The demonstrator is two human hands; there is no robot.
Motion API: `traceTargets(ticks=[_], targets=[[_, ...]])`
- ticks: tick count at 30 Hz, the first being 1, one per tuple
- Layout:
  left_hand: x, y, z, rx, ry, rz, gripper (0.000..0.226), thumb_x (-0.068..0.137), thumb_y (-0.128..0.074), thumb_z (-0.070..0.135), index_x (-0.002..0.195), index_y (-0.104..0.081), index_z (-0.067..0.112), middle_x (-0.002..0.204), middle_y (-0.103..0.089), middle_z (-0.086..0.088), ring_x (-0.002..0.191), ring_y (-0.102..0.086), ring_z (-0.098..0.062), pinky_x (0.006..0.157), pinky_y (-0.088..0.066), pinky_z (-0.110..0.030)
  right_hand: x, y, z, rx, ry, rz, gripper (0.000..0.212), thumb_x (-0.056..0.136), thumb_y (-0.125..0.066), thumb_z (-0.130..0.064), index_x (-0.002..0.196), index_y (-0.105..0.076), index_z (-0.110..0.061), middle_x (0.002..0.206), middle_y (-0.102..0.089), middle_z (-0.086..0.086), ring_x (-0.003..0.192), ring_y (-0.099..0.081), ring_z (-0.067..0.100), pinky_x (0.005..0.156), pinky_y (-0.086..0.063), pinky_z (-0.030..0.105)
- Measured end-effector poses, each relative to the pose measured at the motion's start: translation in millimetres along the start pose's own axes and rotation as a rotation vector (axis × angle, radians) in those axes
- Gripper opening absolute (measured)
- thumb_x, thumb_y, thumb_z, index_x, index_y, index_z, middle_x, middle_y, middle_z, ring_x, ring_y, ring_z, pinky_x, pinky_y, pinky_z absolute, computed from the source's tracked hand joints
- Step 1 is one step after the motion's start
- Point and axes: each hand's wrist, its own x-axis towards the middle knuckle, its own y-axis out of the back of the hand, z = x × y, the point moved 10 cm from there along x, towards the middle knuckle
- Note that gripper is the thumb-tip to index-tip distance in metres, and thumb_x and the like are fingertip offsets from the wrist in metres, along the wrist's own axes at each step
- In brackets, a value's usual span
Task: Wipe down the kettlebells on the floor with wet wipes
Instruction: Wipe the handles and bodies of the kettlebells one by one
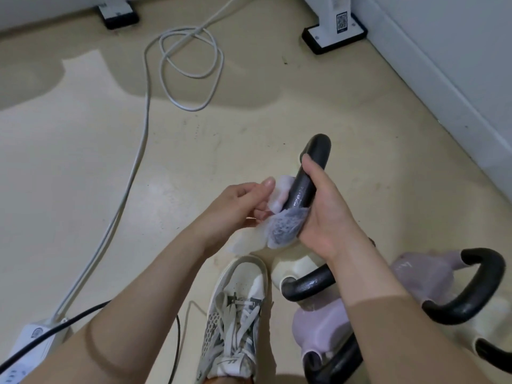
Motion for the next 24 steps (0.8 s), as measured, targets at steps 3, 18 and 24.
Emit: traceTargets(ticks=[3, 18, 24], targets=[[6.0, -4.3, 9.0, 0.107, -0.050, 0.121, 0.043, 0.075, -0.071, 0.051, 0.084, -0.067, 0.009, 0.079, -0.066, -0.004, 0.073, -0.059, -0.015, 0.076, -0.050, -0.034, 1.2, 7.0, -3.9, -0.057, 0.014, 0.040, 0.062, 0.087, -0.056, -0.058, 0.112, -0.060, -0.002, 0.107, -0.069, 0.020, 0.101, -0.068, 0.030, 0.096, -0.051, 0.043], [-42.4, -71.9, 93.7, 1.093, -0.841, 0.256, 0.008, 0.078, -0.063, 0.008, 0.083, -0.069, 0.006, 0.084, -0.064, -0.007, 0.068, -0.058, -0.027, 0.053, -0.048, -0.035, -22.7, 15.3, -38.0, -0.455, 0.117, 0.099, 0.024, 0.089, -0.066, -0.026, 0.101, -0.069, -0.006, 0.074, -0.069, 0.003, 0.074, -0.067, 0.015, 0.070, -0.058, 0.035], [-49.7, -32.8, 66.8, 0.467, -0.601, 0.280, 0.019, 0.085, -0.063, 0.022, 0.101, -0.072, 0.028, 0.089, -0.065, 0.007, 0.081, -0.061, -0.010, 0.071, -0.051, -0.025, -27.1, 21.9, -35.1, -0.333, 0.198, -0.013, 0.025, 0.094, -0.056, -0.011, 0.112, -0.064, 0.003, 0.097, -0.073, 0.018, 0.089, -0.072, 0.025, 0.075, -0.059, 0.029]])
